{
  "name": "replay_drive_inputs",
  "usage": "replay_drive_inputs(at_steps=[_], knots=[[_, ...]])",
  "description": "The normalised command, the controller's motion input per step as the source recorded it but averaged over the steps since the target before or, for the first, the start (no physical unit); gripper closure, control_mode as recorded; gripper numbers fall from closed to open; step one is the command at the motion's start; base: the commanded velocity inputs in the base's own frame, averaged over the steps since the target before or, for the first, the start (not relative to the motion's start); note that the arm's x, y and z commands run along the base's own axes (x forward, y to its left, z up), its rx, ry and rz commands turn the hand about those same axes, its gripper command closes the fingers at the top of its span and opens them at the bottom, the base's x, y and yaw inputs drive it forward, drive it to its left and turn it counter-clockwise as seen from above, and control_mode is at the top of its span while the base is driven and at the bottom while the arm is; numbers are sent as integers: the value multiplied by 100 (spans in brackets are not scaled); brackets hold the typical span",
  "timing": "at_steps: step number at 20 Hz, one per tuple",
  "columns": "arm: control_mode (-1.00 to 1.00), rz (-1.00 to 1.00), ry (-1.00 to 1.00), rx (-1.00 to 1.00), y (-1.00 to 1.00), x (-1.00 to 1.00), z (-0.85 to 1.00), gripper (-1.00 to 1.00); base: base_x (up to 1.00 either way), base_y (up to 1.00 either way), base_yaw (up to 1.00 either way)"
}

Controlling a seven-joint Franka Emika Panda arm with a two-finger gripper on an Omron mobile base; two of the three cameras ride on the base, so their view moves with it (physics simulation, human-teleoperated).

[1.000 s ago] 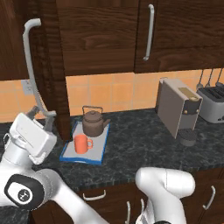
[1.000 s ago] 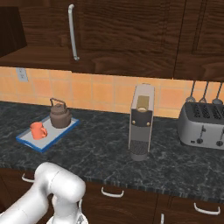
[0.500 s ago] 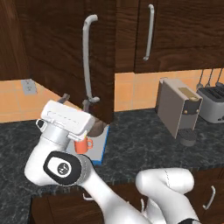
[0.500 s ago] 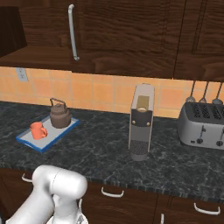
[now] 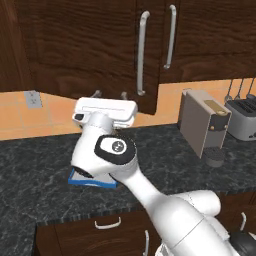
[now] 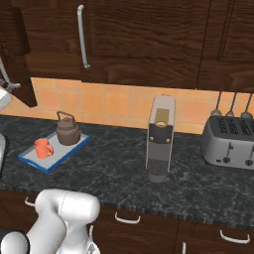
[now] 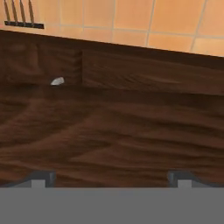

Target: Pick the kettle from the counter and place it on the tray. Then pick the mug from the cabinet and place it on the tray. Then close the cabinet doors.

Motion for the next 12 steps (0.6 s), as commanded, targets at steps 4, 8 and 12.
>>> replay_drive_inputs(at_steps=[4,8,12], knots=[[-100,31,18,9,-50,100,5,-100,0,0,0],[-100,33,20,9,-45,100,0,-100,0,0,0],[-100,34,20,9,-44,100,0,-100,0,0,0]])
